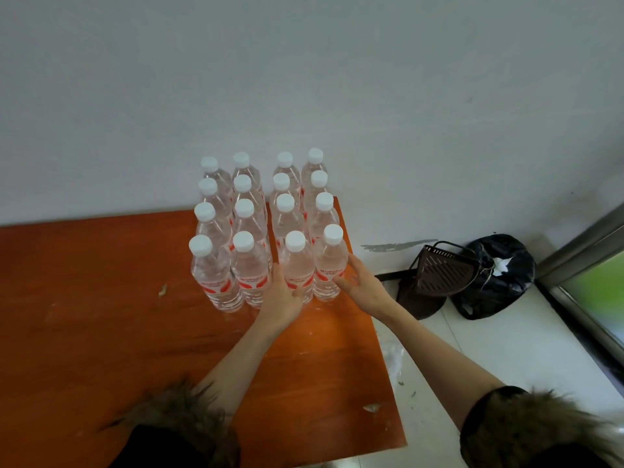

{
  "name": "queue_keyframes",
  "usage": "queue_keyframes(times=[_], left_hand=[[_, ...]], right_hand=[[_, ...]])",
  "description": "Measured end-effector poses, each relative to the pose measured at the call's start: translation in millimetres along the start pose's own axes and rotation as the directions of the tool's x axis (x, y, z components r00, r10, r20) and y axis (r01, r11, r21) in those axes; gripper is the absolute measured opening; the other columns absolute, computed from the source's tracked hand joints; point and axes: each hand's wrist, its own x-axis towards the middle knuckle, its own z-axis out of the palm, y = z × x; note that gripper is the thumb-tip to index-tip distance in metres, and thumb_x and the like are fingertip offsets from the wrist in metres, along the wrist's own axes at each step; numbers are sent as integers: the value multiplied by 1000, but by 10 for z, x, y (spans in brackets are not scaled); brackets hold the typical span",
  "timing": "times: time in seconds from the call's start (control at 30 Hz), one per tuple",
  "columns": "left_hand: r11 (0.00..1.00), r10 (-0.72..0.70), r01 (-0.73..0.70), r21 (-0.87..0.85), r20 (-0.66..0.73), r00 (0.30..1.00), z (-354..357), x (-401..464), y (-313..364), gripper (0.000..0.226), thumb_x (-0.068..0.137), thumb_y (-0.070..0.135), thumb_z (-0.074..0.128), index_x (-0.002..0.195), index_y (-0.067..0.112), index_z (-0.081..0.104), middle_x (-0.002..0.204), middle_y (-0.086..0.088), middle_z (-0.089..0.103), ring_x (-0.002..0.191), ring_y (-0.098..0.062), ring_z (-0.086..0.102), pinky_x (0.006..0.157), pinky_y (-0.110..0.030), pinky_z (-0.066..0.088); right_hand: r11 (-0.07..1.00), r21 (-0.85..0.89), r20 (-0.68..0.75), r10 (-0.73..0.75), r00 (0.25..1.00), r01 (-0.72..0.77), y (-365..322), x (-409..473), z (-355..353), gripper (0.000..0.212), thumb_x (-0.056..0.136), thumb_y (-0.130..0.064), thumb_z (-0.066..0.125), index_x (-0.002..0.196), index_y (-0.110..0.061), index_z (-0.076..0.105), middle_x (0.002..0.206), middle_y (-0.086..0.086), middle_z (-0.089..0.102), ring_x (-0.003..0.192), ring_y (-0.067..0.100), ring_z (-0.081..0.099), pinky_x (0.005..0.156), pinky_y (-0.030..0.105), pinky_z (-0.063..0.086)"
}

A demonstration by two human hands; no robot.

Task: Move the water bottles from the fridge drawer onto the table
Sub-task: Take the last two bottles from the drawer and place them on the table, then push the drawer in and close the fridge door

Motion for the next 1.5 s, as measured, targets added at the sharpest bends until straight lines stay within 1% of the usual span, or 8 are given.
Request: queue_keyframes(times=[0.23, 0.4, 0.53, 0.63, 1.0, 1.17, 1.37, 1.5], left_hand=[[894, 223, -282, 347, 201, 954, 135, -546, 9, 71, 92, 41, 48, 147, 30, 5, 157, 3, 10, 143, -17, 15, 116, -40, 21], [578, 477, -543, 609, 288, 831, 164, -623, 500, 73, 91, 55, 36, 147, 29, -5, 157, 3, -11, 143, -15, -13, 116, -43, 2], [334, 691, -716, 613, 358, 628, 309, -687, 1013, 76, 88, 62, 29, 148, 29, -2, 157, -2, -10, 140, -18, -20, 114, -47, -6], [196, 802, -814, 546, 389, 454, 467, -875, 1427, 78, 80, 68, 16, 148, 31, 3, 157, -2, -5, 142, -21, -15, 112, -48, -7], [-191, 846, -970, 149, 526, -86, 1063, -2502, 1891, 75, 83, 65, 18, 147, 28, 7, 157, -6, 8, 145, -27, 2, 113, -54, 3], [-303, 806, -952, -51, 519, -284, 1295, -3442, 1895, 74, 83, 67, 18, 147, 28, 16, 156, -6, 13, 144, -26, 5, 112, -55, 6], [-405, 726, -884, -233, 505, -466, 1656, -4615, 1705, 73, 83, 64, 24, 146, 27, 19, 156, -6, 14, 143, -26, 3, 113, -58, 9], [-447, 676, -848, -285, 513, -529, 1966, -5406, 1570, 74, 81, 66, 17, 144, 35, -6, 157, -3, 4, 144, -24, -6, 115, -55, 2]], right_hand=[[917, -399, -91, -40, 995, 1, 248, -612, -205, 70, 91, -50, 46, 148, -26, 15, 155, -1, 21, 141, 23, 25, 113, 44, 27], [647, -760, -257, -214, 943, -60, 212, -1222, -782, 81, 85, -65, 37, 148, -30, 1, 158, -1, 1, 146, 19, -1, 116, 50, 3], [493, -836, -418, -288, 862, -240, 72, -1850, -1233, 84, 77, -74, 25, 148, -30, 12, 157, 5, 14, 144, 28, 12, 112, 56, 6], [439, -799, -565, -310, 765, -412, 9, -2427, -1447, 83, 76, -75, 25, 143, -28, 23, 150, 8, 33, 137, 32, 32, 105, 61, 23], [354, -409, -912, -142, 384, -841, -36, -4841, -917, 87, 73, -79, 22, 146, -33, 9, 156, 7, 17, 142, 32, 16, 106, 65, 18], [289, -227, -974, -65, 218, -930, -28, -5898, -502, 91, 71, -80, 21, 145, -35, -7, 158, 3, 3, 144, 29, 5, 109, 60, 2], [187, -43, -999, -22, 39, -982, 16, -7088, -5, 86, 74, -76, 27, 146, -30, 13, 153, 9, 25, 140, 32, 25, 104, 63, 15], [127, 55, -998, 27, -52, -990, 192, -7887, 216, 84, 76, -76, 24, 146, -31, 11, 154, 7, 22, 141, 31, 21, 106, 63, 15]])
